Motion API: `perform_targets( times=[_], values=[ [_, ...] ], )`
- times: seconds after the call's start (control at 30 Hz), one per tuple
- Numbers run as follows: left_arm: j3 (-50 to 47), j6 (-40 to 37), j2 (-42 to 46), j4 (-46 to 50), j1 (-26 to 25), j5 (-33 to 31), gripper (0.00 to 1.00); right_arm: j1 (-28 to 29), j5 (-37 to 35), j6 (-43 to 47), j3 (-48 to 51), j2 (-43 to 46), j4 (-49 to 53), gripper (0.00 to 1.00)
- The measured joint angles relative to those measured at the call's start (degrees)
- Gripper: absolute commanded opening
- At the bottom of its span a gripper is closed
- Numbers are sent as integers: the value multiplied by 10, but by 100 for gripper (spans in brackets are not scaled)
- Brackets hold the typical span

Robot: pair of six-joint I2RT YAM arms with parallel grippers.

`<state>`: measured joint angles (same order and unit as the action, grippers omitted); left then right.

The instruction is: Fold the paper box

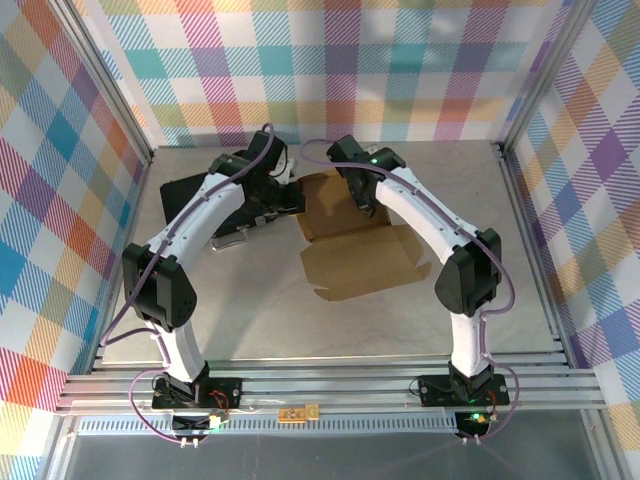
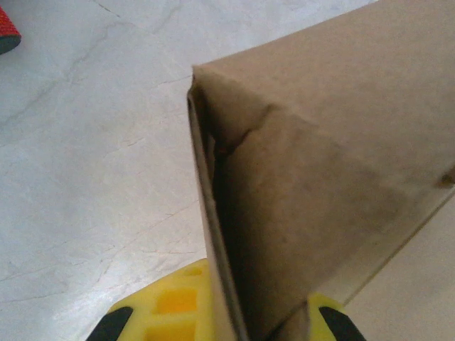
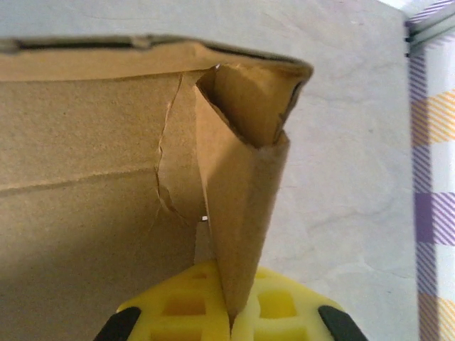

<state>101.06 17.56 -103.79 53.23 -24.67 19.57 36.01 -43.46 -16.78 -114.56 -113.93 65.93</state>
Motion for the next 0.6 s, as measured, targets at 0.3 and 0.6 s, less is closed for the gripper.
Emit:
perform_targets(
  times=[0.3,0.6],
  values=[
    [0,9,0,8,0,-10,0,-34,136,30,33,31,-41,11],
    [0,13,0,9,0,-8,0,-66,236,42,50,39,-61,14]
  ],
)
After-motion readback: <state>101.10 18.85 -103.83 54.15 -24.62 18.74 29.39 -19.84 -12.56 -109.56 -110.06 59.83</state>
